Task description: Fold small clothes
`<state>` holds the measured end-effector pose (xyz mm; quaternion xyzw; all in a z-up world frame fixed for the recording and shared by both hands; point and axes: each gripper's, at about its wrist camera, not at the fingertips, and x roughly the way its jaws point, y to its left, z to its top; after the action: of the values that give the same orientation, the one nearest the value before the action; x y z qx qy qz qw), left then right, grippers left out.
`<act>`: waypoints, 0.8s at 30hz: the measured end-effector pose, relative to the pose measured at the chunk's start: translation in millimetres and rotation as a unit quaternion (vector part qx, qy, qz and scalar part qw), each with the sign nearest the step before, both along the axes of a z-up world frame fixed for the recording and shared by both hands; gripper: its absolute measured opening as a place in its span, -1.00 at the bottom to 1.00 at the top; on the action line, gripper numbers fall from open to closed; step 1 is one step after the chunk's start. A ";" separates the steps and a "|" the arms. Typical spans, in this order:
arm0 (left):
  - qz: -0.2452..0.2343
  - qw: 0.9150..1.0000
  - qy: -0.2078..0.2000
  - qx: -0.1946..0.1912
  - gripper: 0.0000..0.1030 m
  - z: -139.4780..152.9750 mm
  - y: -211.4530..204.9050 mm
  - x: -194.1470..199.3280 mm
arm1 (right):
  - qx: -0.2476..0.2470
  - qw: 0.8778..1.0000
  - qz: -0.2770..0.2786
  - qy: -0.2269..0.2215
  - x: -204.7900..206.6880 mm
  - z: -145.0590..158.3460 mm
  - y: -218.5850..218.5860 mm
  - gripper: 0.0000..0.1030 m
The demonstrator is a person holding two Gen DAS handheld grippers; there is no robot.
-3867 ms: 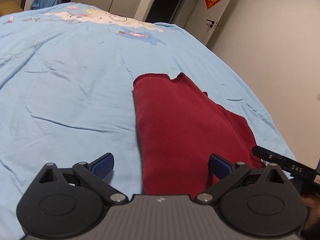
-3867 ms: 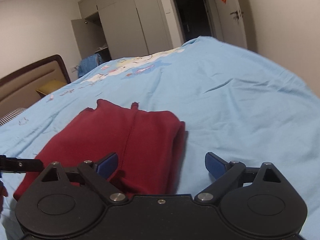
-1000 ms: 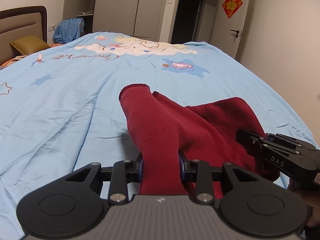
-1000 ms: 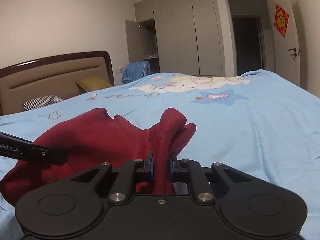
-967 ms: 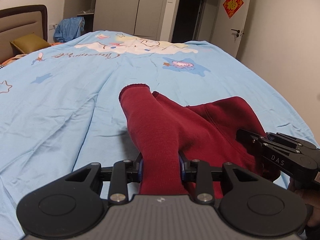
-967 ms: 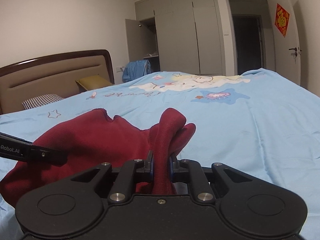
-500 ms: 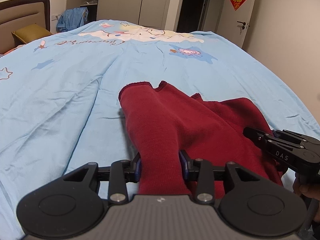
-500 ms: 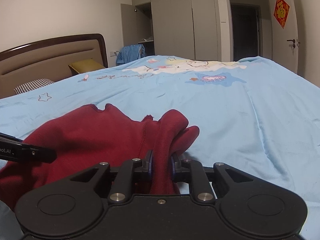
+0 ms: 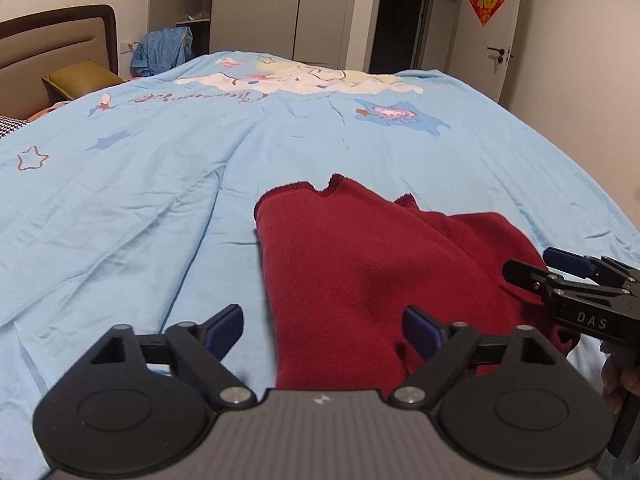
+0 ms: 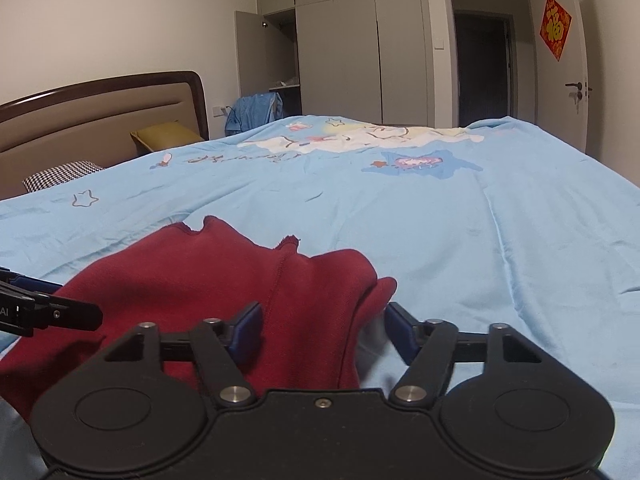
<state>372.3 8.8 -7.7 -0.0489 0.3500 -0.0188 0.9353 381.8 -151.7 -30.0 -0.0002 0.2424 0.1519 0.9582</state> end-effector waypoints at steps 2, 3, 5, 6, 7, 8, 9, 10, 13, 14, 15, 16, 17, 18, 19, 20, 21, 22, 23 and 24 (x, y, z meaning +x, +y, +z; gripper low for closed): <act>0.004 1.000 -0.009 0.001 0.89 5.2 0.2 -6.0 | 0.004 1.000 0.001 -0.008 -5.9 5.5 -1.3 0.63; 0.007 1.000 -0.013 0.001 0.96 8.1 0.4 -8.9 | 0.005 1.000 0.000 -0.013 -9.9 8.5 -1.8 0.71; 0.013 1.000 -0.027 0.003 0.99 14.1 -0.1 -16.1 | 0.009 1.000 -0.001 -0.023 -17.7 15.7 -3.9 0.80; 0.014 0.999 -0.032 0.003 0.99 17.1 -0.5 -19.7 | 0.011 1.000 -0.001 -0.028 -21.8 19.2 -4.8 0.84; 0.015 0.999 -0.036 0.003 0.99 19.8 -1.0 -23.5 | 0.014 0.999 0.000 -0.032 -25.6 22.6 -5.8 0.86; 0.016 0.999 -0.038 0.003 0.99 22.3 -1.8 -27.4 | 0.016 0.999 0.000 -0.035 -30.3 26.4 -6.9 0.90; 0.015 0.999 -0.040 0.004 0.99 24.6 -3.0 -31.2 | 0.019 0.999 0.001 -0.038 -35.8 30.5 -7.9 0.92; 0.013 0.999 -0.042 0.007 0.99 27.1 -4.6 -35.8 | 0.021 0.999 0.003 -0.041 -40.9 34.1 -9.3 0.93; 0.007 0.998 -0.056 0.010 0.99 33.9 -8.5 -53.3 | 0.026 0.998 0.001 -0.055 -59.3 44.2 -14.3 0.99; 0.005 0.998 -0.061 0.011 0.99 36.0 -9.9 -60.2 | 0.027 0.998 -0.001 -0.058 -65.7 47.5 -16.1 0.99; 0.005 0.998 -0.067 0.012 0.99 38.1 -10.9 -66.9 | 0.029 0.998 -0.002 -0.062 -72.3 50.2 -18.0 0.99; 0.005 0.997 -0.074 0.012 0.99 40.4 -11.9 -74.2 | 0.031 0.997 -0.004 -0.065 -79.0 52.6 -19.9 0.99; 0.007 0.997 -0.079 0.011 0.99 42.0 -12.7 -80.8 | 0.034 0.997 -0.007 -0.069 -87.5 55.0 -21.5 0.99; 0.007 0.996 -0.083 0.010 0.99 44.2 -13.5 -88.0 | 0.036 0.997 -0.009 -0.072 -95.0 56.9 -24.1 0.99; 0.007 0.996 -0.086 0.008 0.99 45.7 -13.8 -94.9 | 0.039 0.996 -0.010 -0.075 -102.2 58.9 -26.1 0.99; 0.007 0.996 -0.091 0.007 0.99 47.0 -14.1 -101.4 | 0.041 0.996 -0.012 -0.078 -109.3 61.0 -27.1 0.99; 0.008 0.995 -0.094 0.007 0.99 48.1 -14.6 -107.8 | 0.042 0.996 -0.013 -0.082 -117.3 62.3 -28.4 0.99; 0.009 0.995 -0.099 0.006 0.99 49.1 -14.8 -114.9 | 0.042 0.995 -0.015 -0.085 -125.4 63.5 -29.9 0.99; 0.010 0.995 -0.103 0.005 0.99 49.9 -15.0 -121.1 | 0.043 0.995 -0.018 -0.087 -133.4 64.4 -31.1 0.99; 0.010 0.994 -0.106 0.004 0.99 50.5 -14.9 -127.0 | 0.044 0.995 -0.020 -0.088 -141.2 65.1 -32.6 0.99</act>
<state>245.3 -6.0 42.8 -0.0466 0.2482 -0.0130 0.9675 240.5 -184.3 35.0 0.0336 0.1502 0.1429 0.9777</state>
